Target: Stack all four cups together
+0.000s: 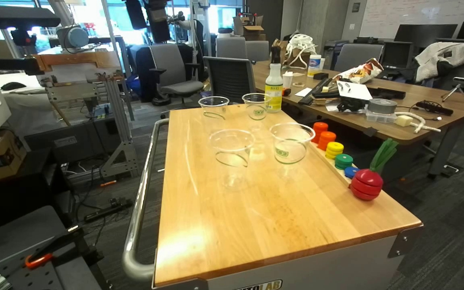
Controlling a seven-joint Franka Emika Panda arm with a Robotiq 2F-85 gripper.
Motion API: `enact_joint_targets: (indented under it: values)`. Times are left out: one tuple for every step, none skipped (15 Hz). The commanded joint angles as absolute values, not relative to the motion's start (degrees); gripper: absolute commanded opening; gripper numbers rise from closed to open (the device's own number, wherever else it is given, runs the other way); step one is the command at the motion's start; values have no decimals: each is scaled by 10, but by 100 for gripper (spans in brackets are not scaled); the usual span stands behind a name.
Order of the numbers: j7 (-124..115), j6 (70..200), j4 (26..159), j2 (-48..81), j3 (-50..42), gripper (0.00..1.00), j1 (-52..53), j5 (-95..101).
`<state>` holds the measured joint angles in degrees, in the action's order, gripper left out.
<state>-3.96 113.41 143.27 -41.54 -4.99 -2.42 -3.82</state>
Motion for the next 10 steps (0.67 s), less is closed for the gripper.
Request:
enact_joint_targets:
  values:
    - [-21,1179,1351,-305,-62,100,-41,-29]
    - [-20,1196,1335,-273,-69,100,-45,-29]
    - [-25,1211,1321,-246,-73,100,-52,-28]
    - [-29,1230,1309,-212,-77,100,-60,-25]
    - [-32,1258,1301,-181,-83,100,-68,-23]
    - [-36,1252,1281,-142,-90,100,-72,-32]
    - [-37,1258,1268,-110,-95,100,-76,-37]
    - [-37,1257,1255,-81,-99,100,-79,-42]
    - [-38,1258,1242,-52,-103,100,-82,-47]
    - [-39,1257,1229,-26,-105,100,-84,-54]
